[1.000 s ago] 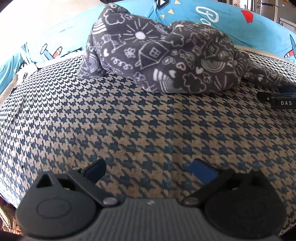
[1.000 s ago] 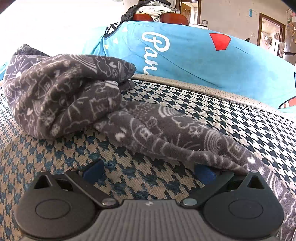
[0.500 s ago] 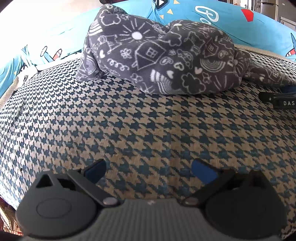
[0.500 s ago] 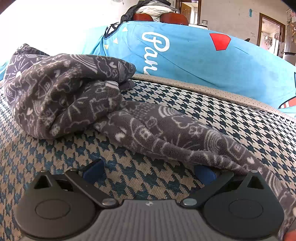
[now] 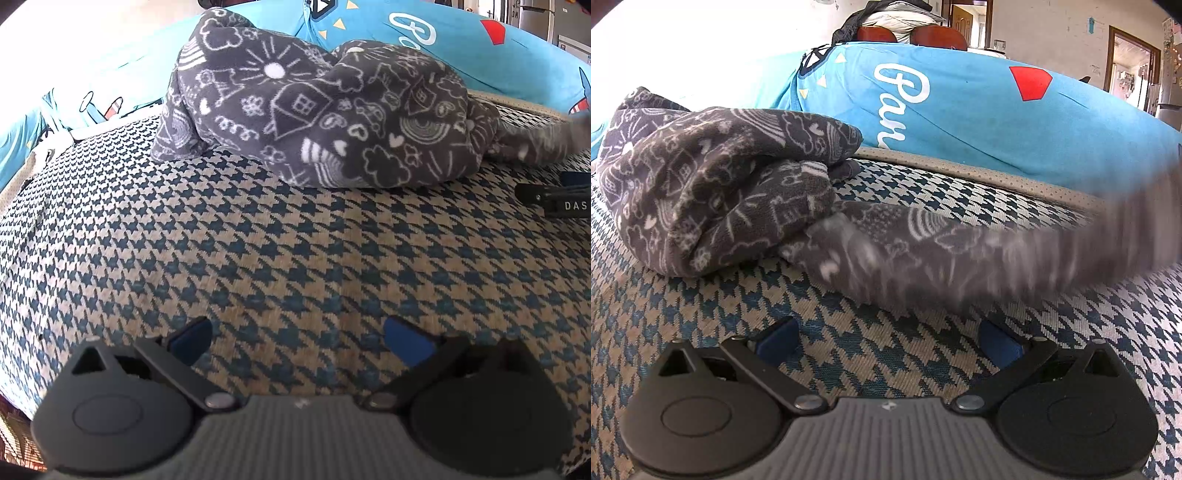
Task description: Fold clothes
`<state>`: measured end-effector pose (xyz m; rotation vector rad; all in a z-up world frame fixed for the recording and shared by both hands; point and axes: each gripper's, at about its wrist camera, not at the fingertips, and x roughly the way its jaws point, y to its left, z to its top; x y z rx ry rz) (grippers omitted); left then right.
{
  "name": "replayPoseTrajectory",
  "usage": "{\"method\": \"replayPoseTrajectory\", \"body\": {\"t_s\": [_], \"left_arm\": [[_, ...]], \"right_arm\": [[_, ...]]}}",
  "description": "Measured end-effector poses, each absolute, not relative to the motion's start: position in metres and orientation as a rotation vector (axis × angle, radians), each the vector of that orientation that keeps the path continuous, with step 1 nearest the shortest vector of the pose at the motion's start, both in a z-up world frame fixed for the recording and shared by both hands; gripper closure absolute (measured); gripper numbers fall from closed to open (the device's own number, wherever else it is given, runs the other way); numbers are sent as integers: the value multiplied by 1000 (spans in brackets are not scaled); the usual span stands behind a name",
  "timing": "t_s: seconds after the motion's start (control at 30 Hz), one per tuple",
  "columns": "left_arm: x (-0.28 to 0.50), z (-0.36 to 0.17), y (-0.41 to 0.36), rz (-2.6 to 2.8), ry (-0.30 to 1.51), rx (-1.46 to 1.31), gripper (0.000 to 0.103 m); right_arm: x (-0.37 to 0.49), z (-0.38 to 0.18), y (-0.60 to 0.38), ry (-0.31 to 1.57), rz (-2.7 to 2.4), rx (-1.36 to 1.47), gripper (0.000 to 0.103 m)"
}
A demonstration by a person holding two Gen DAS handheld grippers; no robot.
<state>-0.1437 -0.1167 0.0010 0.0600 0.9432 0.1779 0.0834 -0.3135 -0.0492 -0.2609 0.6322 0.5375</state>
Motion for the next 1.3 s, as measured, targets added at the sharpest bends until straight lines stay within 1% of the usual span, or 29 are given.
{"method": "replayPoseTrajectory", "body": {"t_s": [0.13, 0.47, 0.93, 1.3], "left_arm": [[-145, 7, -123, 182, 941, 59, 0], [-140, 16, -105, 210, 939, 41, 0], [-86, 43, -95, 260, 915, 38, 0], [-43, 66, -84, 203, 906, 53, 0]], "right_arm": [[85, -50, -314, 632, 537, -261, 0], [86, -49, -315, 632, 537, -262, 0], [85, -49, -313, 632, 537, -261, 0], [86, -50, -313, 630, 538, -260, 0]]}}
